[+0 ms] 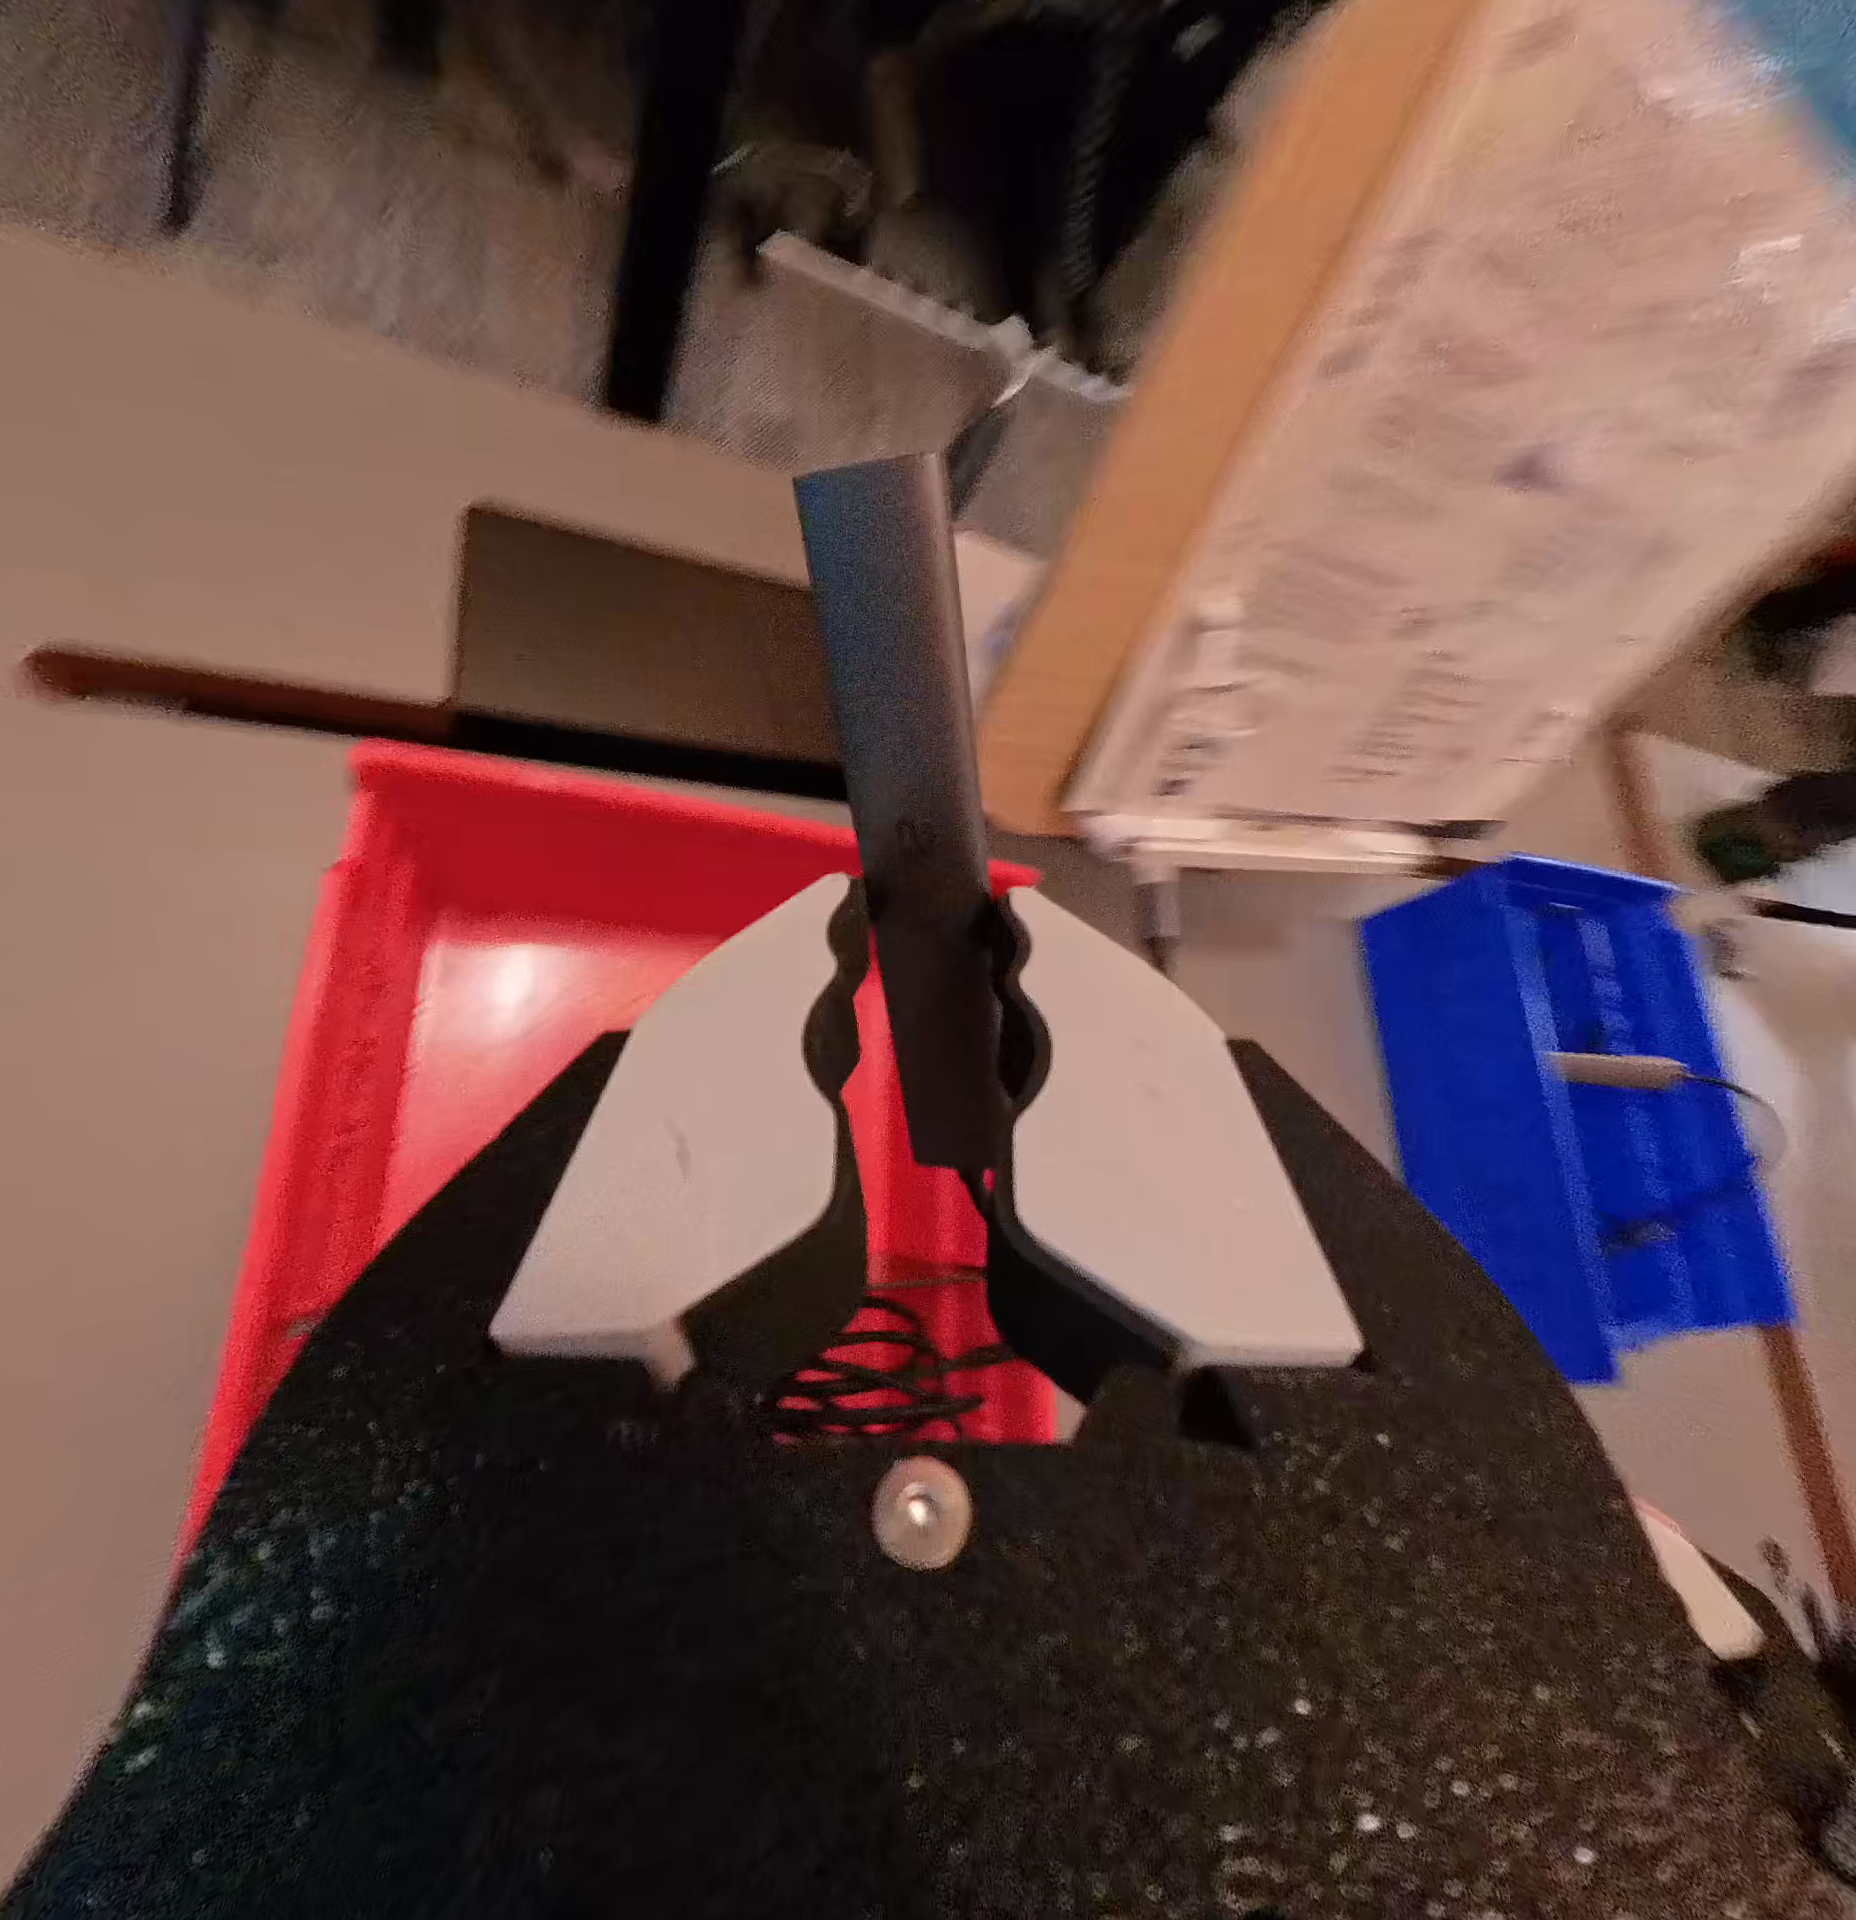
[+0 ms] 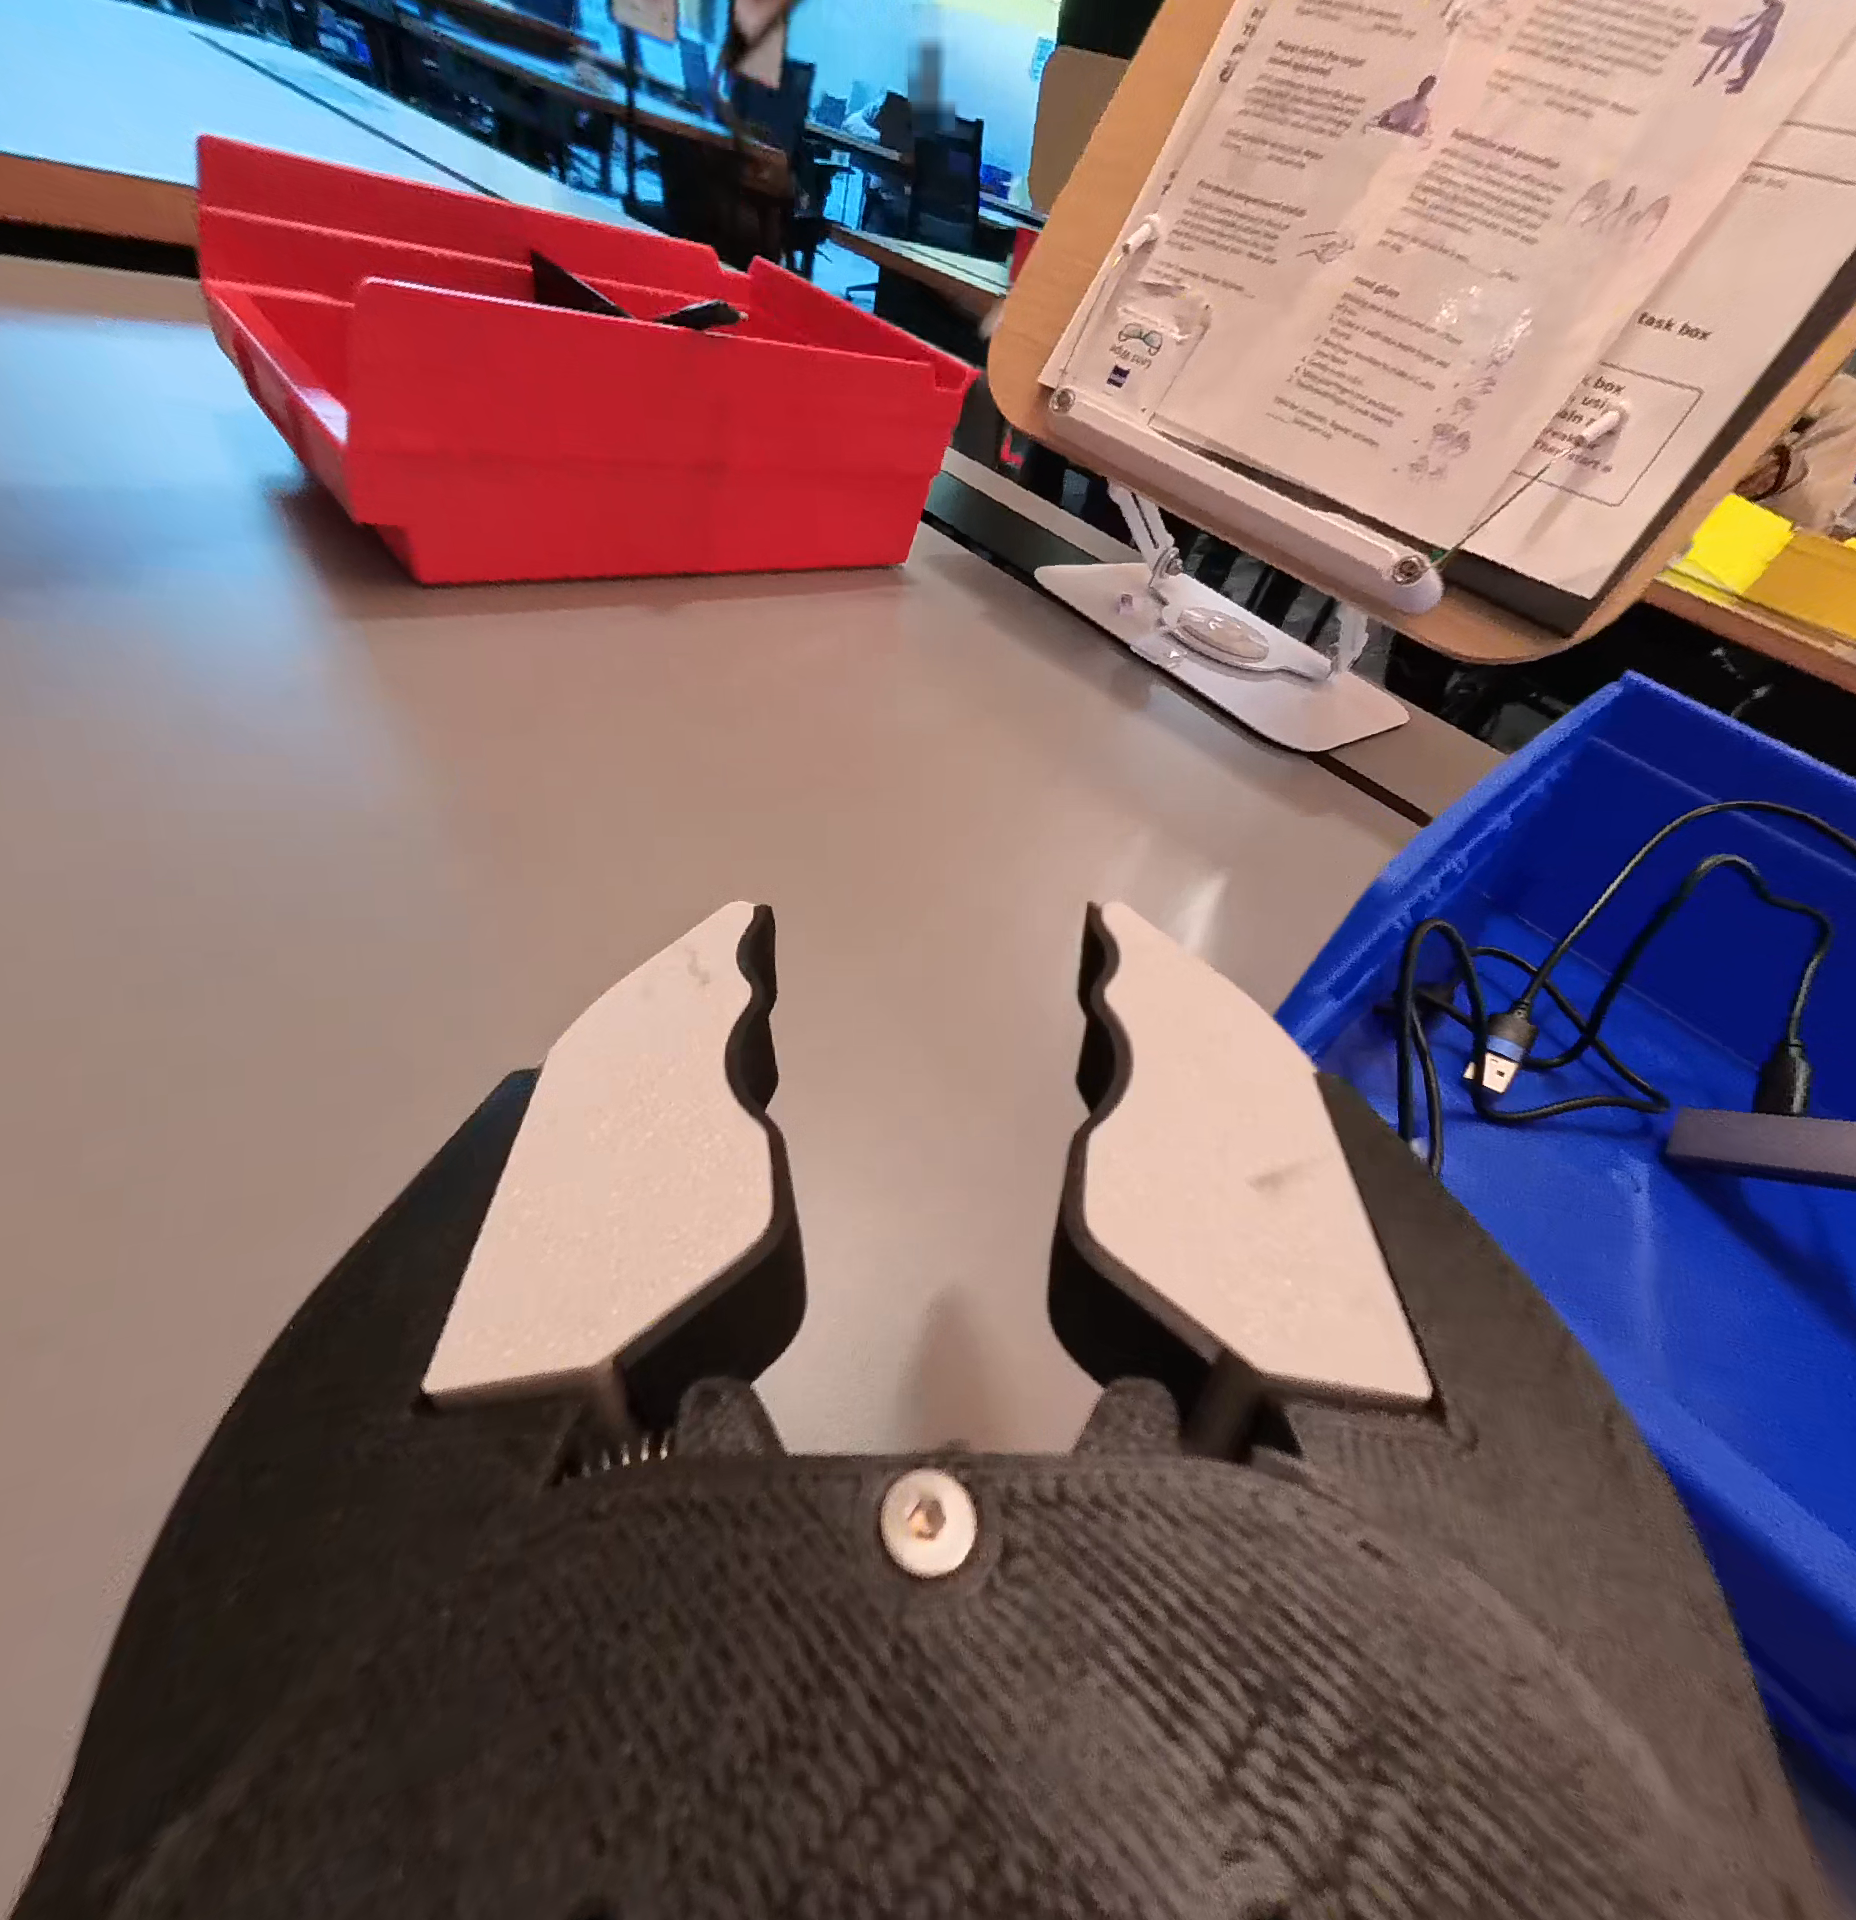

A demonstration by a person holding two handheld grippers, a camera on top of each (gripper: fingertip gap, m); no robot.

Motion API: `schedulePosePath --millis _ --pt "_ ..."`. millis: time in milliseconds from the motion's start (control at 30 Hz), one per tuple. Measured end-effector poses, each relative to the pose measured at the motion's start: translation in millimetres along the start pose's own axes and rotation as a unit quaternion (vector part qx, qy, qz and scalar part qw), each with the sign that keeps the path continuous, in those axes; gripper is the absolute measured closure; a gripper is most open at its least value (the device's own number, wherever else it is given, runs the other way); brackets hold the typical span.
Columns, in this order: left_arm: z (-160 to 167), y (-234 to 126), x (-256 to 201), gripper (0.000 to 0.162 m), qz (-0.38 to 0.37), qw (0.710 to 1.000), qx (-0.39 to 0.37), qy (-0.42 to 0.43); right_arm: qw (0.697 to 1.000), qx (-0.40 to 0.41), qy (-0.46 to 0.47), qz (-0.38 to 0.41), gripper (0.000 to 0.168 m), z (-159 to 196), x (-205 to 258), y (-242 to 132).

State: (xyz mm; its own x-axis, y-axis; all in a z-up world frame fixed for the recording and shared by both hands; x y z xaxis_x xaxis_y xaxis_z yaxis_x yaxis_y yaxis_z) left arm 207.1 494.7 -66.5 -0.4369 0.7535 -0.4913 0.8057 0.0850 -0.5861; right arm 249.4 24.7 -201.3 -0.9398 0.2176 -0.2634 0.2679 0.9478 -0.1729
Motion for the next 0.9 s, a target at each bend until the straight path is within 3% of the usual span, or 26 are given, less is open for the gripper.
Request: schedulePosePath --millis 100,200,267,333,433,567,633,733,767,900 --pt "-2 -34 -64 0.14 0.112 0.992 -0.058 0.02 1.0 -0.011 -0.011 0.013 0.109 -2 0 -2" --pt "28 -56 -123 0.14 0.193 0.978 -0.071 0.032 0.997 -0.063 -0.014 0.053 0.107 -32 -5 -15" --pt "66 -53 -152 0.14 0.216 0.973 -0.055 0.054 0.987 -0.134 -0.065 0.063 0.11 -70 5 -30" --pt "114 -46 -186 0.14 0.297 0.954 -0.023 0.035 0.982 -0.145 -0.094 0.082 0.113 -88 14 -33" --pt "188 -38 -235 0.14 0.437 0.899 0.034 0.012 0.991 -0.135 0.001 -0.012 0.111 -76 31 -23" --pt "254 -29 -269 0.14 0.522 0.848 0.029 0.083 0.948 -0.181 0.205 -0.165 0.115 -77 29 -33" --pt "275 -35 -282 0.14 0.586 0.801 -0.013 0.121 0.924 -0.176 0.276 -0.199 0.114 -79 24 -34" --pt "295 -40 -293 0.14 0.635 0.754 -0.068 0.152 0.92 -0.197 0.282 -0.186 0.117 -86 25 -36" --pt "300 -40 -295 0.14 0.642 0.747 -0.076 0.153 0.925 -0.198 0.273 -0.174 0.117 -87 27 -36" --pt "311 -37 -298 0.14 0.635 0.744 -0.114 0.176 0.954 -0.171 0.196 -0.146 0.143 -84 41 -31"
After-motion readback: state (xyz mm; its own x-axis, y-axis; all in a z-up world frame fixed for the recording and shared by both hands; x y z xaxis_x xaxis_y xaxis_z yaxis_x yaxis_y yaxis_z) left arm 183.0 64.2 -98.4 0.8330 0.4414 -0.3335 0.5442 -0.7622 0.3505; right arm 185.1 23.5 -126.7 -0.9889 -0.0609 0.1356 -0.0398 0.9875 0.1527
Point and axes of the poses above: each gripper's, where its closed fingertips meet, y out along the fingers, z out of its underside, x = y × z across the jaws, the point moved 3 cm from there along -y, back along the fingers, and after that the axes turned 5 degrees about z, right-handed, at the moved point
